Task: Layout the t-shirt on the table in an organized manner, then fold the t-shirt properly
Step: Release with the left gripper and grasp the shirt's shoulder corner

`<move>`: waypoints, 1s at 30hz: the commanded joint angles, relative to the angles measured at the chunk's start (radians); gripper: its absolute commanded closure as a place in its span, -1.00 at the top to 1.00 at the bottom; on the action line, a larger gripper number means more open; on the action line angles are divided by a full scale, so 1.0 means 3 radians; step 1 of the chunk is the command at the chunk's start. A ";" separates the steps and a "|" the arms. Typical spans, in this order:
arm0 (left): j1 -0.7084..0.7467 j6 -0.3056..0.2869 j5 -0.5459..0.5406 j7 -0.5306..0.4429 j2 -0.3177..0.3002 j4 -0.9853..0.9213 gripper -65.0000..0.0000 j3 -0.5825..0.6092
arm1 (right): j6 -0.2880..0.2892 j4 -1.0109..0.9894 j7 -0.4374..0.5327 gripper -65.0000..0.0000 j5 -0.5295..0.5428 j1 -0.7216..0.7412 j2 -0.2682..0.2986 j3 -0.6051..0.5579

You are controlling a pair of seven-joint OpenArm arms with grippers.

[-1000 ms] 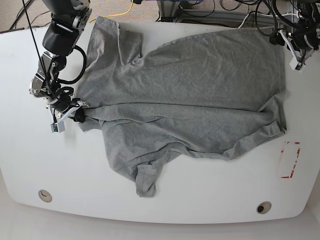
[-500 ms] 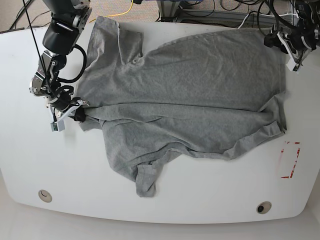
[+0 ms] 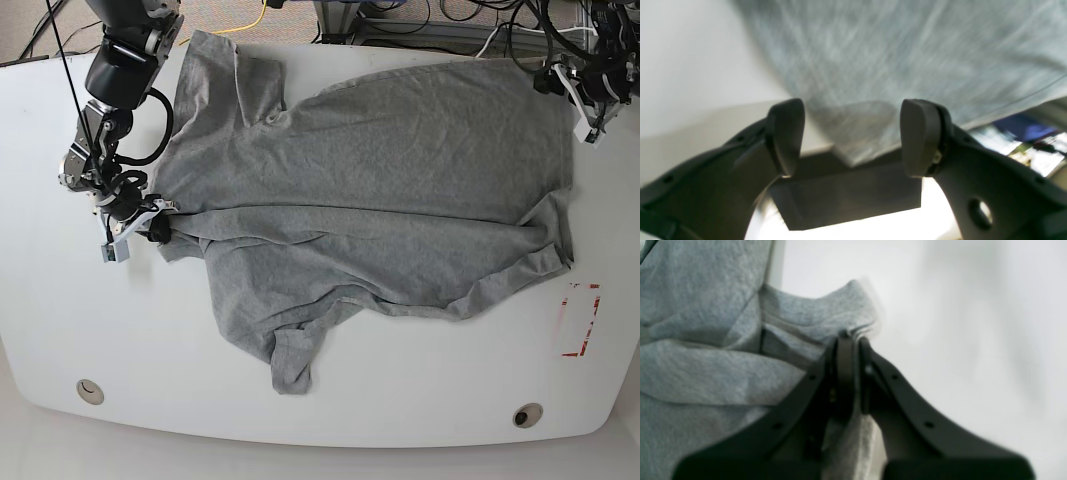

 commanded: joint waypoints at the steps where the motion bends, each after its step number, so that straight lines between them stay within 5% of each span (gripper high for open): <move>1: 0.0041 -0.0005 -0.0170 -0.0032 -0.0074 0.0167 0.29 -0.0031 | -0.0006 0.0024 -0.0116 -1.00 -0.0090 0.0010 0.0035 -0.0001; 14: 0.0071 -0.0005 -0.0216 0.0050 -0.0207 0.0024 0.29 -0.0373 | -0.0006 0.0024 -0.0116 -1.00 -0.0090 0.0010 0.0045 -0.0001; 30: -0.0046 -0.0005 -0.0216 0.0019 -0.0248 -0.0283 0.29 -0.0118 | -0.0006 0.0024 -0.0116 -1.00 -0.0090 0.0010 0.0040 -0.0001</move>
